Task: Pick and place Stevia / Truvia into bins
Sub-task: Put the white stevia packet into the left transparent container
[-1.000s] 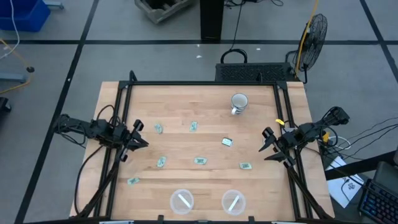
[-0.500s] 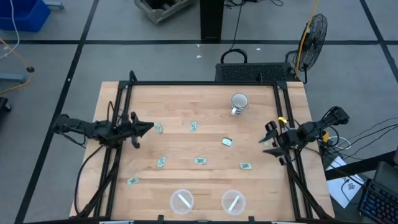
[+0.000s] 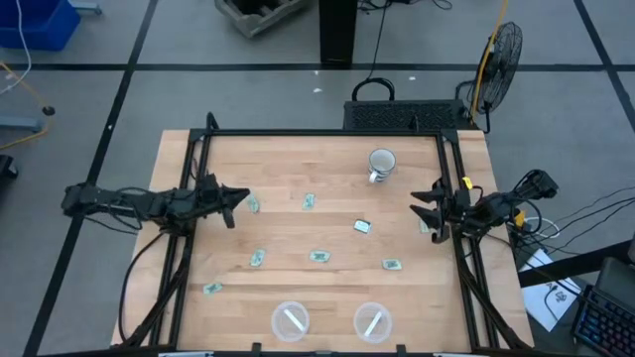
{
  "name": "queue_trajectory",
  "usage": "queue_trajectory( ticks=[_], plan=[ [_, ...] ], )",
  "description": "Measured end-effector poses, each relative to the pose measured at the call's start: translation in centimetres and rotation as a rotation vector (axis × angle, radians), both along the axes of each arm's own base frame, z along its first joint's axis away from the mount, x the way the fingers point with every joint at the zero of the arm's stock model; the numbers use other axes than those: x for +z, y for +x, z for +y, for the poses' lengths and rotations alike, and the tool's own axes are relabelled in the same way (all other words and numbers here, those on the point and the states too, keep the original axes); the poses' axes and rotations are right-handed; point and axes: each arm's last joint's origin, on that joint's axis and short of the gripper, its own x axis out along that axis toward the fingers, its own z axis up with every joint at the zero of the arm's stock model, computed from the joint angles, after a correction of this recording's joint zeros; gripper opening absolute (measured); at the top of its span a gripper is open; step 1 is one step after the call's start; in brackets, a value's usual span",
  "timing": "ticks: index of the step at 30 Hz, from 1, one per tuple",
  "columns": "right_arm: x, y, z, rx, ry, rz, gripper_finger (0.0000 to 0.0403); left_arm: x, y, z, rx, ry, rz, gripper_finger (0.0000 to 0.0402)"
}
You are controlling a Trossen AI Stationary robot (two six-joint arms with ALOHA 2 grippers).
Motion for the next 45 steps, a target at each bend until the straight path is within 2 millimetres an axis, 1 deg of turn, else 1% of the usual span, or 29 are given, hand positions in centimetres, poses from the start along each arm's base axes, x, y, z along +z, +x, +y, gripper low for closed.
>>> queue_trajectory(
  ticks=[2,4,5,6,9,11,13,16,18,20,22,24,27,31,34,38,42,45],
  plan=[
    [0.0,0.1,0.0,0.000,-0.005,0.009,0.0173,0.4,0.0,0.2,0.011,-0.019,0.084,0.0045],
    [-0.1,0.3,0.1,-0.002,-0.021,0.033,0.0173,1.1,0.3,0.5,0.020,-0.034,0.134,0.0065],
    [-0.2,0.5,0.2,-0.005,-0.047,0.059,0.0173,1.3,0.4,0.6,0.026,-0.037,0.158,0.0077],
    [0.0,0.6,0.3,-0.011,-0.080,0.079,0.0173,1.4,0.6,0.7,0.037,-0.039,0.180,0.0089],
    [2.6,1.0,0.3,-0.070,-0.144,0.090,0.0173,1.9,1.2,1.3,0.073,-0.034,0.223,0.0123],
    [4.1,1.6,0.4,-0.121,-0.169,0.137,0.0173,2.1,1.6,1.7,0.101,-0.029,0.250,0.0140],
    [5.3,2.6,0.6,-0.144,-0.201,0.227,0.0173,2.2,2.0,2.3,0.132,-0.041,0.272,0.0149],
    [7.1,4.4,0.8,-0.159,-0.171,0.388,0.0173,2.2,2.4,3.3,0.167,-0.074,0.303,0.0153],
    [7.7,5.6,0.8,-0.187,-0.138,0.525,0.0173,2.0,2.7,3.9,0.171,-0.113,0.320,0.0154],
    [7.6,6.6,0.7,-0.203,-0.105,0.673,0.0173,1.5,2.9,4.4,0.148,-0.156,0.353,0.0154],
    [7.2,7.2,0.4,-0.181,-0.036,0.812,0.0173,1.1,3.0,4.7,0.117,-0.195,0.384,0.0154],
    [6.2,7.7,0.3,-0.154,0.074,0.920,0.0173,0.6,3.0,5.0,0.103,-0.230,0.422,0.0154],
    [3.7,8.0,0.2,-0.148,0.205,1.070,0.0173,0.0,3.2,5.2,0.102,-0.243,0.468,0.0154],
    [0.7,8.0,0.3,-0.144,0.290,1.175,0.0173,-0.7,3.5,5.5,0.122,-0.267,0.507,0.0154],
    [-1.4,7.9,0.3,-0.168,0.341,1.172,0.0173,-1.3,3.7,5.8,0.144,-0.293,0.542,0.0154],
    [-3.8,7.5,0.2,-0.162,0.353,1.122,0.0173,-2.3,4.1,6.0,0.138,-0.300,0.617,0.0154],
    [-5.3,7.1,0.1,-0.139,0.367,1.079,0.0173,-3.2,4.3,6.1,0.144,-0.325,0.669,0.0154],
    [-5.8,6.7,0.1,-0.110,0.377,1.084,0.0173,-3.7,4.5,6.1,0.165,-0.355,0.689,0.0154]
  ],
)
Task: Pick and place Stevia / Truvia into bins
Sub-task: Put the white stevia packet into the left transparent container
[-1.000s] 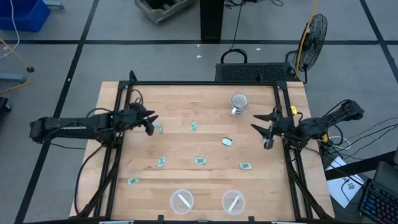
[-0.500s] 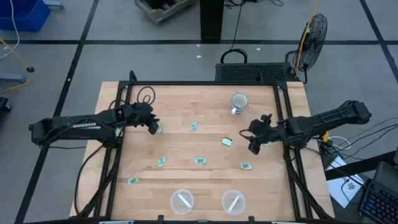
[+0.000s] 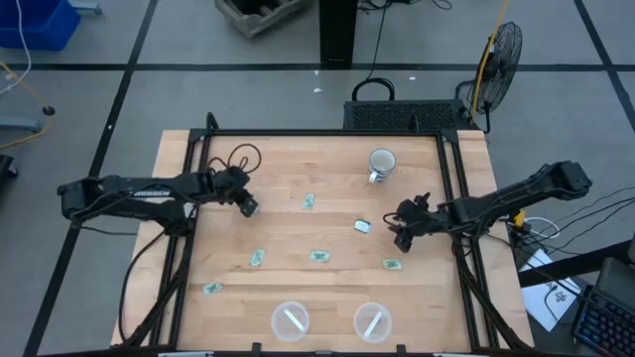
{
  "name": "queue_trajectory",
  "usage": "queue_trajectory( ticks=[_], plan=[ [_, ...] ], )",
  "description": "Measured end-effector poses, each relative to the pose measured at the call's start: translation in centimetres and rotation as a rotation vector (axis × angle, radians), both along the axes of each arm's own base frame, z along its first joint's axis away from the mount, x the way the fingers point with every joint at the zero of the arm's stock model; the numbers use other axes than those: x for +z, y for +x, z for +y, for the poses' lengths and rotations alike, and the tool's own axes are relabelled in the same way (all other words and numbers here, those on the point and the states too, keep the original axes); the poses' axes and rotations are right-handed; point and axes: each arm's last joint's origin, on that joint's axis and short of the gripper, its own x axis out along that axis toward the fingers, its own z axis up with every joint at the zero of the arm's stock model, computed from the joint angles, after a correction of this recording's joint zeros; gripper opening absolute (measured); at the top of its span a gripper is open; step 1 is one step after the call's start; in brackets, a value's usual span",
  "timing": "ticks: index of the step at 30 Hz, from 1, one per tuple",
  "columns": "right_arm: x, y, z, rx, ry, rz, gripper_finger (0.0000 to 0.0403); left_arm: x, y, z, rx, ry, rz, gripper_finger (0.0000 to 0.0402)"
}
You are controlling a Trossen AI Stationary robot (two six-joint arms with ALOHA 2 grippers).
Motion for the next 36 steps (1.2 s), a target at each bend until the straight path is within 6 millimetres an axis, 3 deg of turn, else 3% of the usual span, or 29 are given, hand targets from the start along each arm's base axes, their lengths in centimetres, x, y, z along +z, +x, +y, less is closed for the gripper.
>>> queue_trajectory(
  ticks=[15,31,36],
  plan=[
    [0.2,-0.2,0.0,0.008,0.017,-0.030,0.0173,-1.7,1.0,0.4,0.028,-0.026,0.045,0.0154],
    [0.3,-0.1,0.0,0.010,0.015,-0.035,0.0173,-0.1,0.8,0.1,-0.005,-0.049,-0.079,0.0154],
    [0.3,-0.1,0.0,0.011,0.016,-0.036,0.0173,-1.7,0.2,-0.1,0.022,-0.080,-0.035,0.0154]
  ],
)
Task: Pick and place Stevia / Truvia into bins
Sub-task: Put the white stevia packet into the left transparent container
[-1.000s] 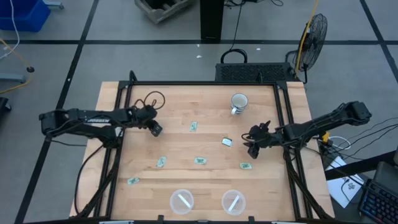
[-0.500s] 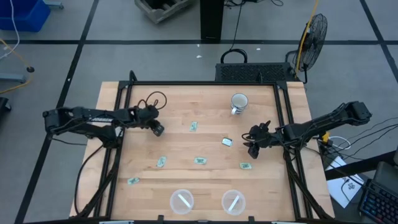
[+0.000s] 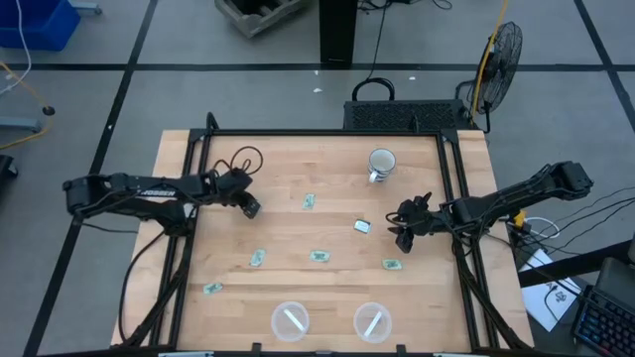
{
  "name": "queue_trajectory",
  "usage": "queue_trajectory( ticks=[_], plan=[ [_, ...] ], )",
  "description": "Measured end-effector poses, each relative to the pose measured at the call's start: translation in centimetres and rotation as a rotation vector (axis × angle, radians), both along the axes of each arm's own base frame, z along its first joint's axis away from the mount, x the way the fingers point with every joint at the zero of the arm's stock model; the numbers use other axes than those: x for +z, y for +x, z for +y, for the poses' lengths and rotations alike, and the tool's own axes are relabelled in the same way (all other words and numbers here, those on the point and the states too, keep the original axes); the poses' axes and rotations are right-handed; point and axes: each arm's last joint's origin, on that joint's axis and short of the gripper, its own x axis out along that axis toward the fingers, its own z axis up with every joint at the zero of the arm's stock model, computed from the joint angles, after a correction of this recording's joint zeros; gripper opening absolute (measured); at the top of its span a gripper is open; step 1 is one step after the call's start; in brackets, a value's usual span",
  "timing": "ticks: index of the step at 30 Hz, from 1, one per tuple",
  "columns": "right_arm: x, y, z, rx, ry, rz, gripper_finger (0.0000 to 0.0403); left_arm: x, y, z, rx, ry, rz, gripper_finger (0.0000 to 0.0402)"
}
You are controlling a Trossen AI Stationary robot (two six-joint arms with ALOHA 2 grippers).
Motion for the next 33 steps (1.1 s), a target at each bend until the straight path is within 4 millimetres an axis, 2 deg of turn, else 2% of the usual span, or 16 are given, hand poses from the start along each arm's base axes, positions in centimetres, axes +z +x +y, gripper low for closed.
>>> queue_trajectory(
  ticks=[4,9,12,17,21,24,27,33],
  plan=[
    [0.0,0.0,0.0,0.000,0.000,0.000,0.0173,-1.1,0.0,-0.3,0.016,0.014,-0.026,0.0154],
    [0.0,0.0,0.0,0.003,-0.003,0.001,0.0173,-1.4,0.0,-0.8,0.033,0.050,-0.030,0.0144],
    [0.0,0.0,0.0,0.003,-0.003,0.001,0.0173,-1.4,0.0,-0.9,0.030,0.063,-0.018,0.0107],
    [0.0,0.0,0.0,0.003,-0.003,0.001,0.0173,-1.4,0.0,-0.9,0.031,0.067,-0.017,0.0018],
    [0.0,0.0,0.0,0.003,-0.003,0.001,0.0173,-1.1,0.2,-0.8,0.030,0.067,-0.062,0.0018],
    [0.0,0.0,0.0,0.003,-0.003,0.001,0.0173,-0.3,0.7,-1.2,-0.043,0.013,-0.179,0.0016],
    [0.0,0.0,0.0,0.003,-0.003,0.001,0.0173,1.3,1.7,-1.9,-0.154,0.000,-0.359,0.0008],
    [0.0,0.0,0.0,0.003,-0.005,0.001,0.0173,5.4,3.0,-6.0,-0.445,-0.021,-0.751,0.0006]
  ],
)
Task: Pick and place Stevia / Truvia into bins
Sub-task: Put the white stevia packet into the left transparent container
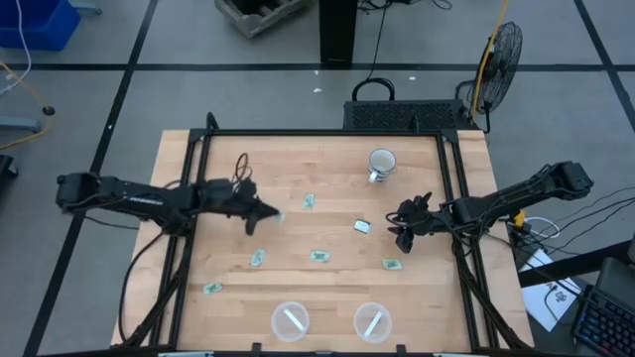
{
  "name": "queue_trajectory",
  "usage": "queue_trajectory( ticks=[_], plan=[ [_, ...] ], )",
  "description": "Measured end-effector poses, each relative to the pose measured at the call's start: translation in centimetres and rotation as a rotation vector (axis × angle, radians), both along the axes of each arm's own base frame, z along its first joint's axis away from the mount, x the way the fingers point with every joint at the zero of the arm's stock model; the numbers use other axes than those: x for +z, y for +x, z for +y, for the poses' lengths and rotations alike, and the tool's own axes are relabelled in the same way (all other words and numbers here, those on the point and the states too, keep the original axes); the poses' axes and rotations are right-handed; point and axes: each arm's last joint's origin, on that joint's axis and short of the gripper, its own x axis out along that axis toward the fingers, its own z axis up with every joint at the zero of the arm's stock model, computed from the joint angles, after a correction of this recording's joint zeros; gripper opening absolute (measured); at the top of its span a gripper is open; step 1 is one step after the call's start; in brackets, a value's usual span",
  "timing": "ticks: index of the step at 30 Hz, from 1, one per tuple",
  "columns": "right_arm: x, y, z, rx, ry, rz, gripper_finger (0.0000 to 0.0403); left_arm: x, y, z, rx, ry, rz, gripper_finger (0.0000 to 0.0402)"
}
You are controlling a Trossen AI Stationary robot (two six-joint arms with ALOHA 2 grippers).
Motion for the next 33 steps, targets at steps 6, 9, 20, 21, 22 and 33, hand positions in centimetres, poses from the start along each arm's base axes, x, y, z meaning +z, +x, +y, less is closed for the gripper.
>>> queue_trajectory(
  ticks=[6,9,20,21,22,33],
  plan=[
    [0.0,0.1,0.0,0.014,-0.013,-0.004,0.0173,2.7,0.2,-5.9,-0.194,0.106,-0.161,0.0006],
    [0.2,0.2,0.0,0.020,-0.014,-0.028,0.0173,4.1,0.6,-8.4,-0.157,0.223,-0.053,0.0006],
    [1.8,1.7,0.4,0.157,-0.117,-0.217,0.0173,4.6,5.2,-16.1,-0.388,0.414,0.263,0.0010],
    [1.9,1.8,0.4,0.169,-0.129,-0.230,0.0173,4.3,5.6,-16.6,-0.425,0.422,0.274,0.0011],
    [2.0,1.9,0.4,0.179,-0.140,-0.243,0.0173,4.0,6.0,-17.1,-0.454,0.423,0.285,0.0012],
    [3.2,2.5,0.6,0.219,-0.191,-0.370,0.0173,0.9,9.5,-20.6,-0.591,0.379,0.364,0.0014]
  ],
)
